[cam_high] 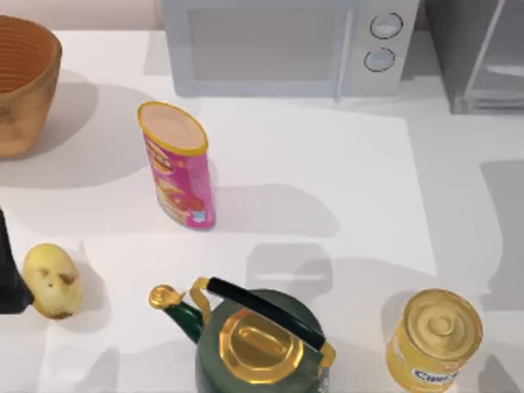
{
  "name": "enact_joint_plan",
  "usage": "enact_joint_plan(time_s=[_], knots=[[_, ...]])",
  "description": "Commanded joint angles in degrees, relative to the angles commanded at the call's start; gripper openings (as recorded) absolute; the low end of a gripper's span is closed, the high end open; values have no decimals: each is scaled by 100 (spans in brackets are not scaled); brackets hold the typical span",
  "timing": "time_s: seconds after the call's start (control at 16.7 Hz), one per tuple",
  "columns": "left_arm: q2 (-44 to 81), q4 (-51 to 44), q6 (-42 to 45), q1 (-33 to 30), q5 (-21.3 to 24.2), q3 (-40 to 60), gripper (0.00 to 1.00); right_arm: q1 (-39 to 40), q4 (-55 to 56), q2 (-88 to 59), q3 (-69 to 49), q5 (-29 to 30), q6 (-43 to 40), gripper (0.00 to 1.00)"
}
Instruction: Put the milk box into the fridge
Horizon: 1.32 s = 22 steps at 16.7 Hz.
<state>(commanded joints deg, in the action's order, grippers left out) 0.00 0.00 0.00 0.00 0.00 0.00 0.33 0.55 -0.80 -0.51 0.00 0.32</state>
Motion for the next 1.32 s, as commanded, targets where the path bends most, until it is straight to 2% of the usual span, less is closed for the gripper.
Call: enact_joint_plan(time_s=[0.18,0.42,0.9,1.14,1.32], knots=[[0,0,0,0,0,0,100,65,417,-514,-359,-60,136,0],[0,0,0,0,0,0,100,108,1472,-2017,-1228,-207,324,0],[0,0,0,0,0,0,100,-168,4308,-7309,-3683,-818,221,0],[0,0,0,0,0,0,100,-583,5580,-9885,-4734,-1201,115,0],[0,0,0,0,0,0,100,-1001,6267,-11251,-5269,-1388,73,0]])
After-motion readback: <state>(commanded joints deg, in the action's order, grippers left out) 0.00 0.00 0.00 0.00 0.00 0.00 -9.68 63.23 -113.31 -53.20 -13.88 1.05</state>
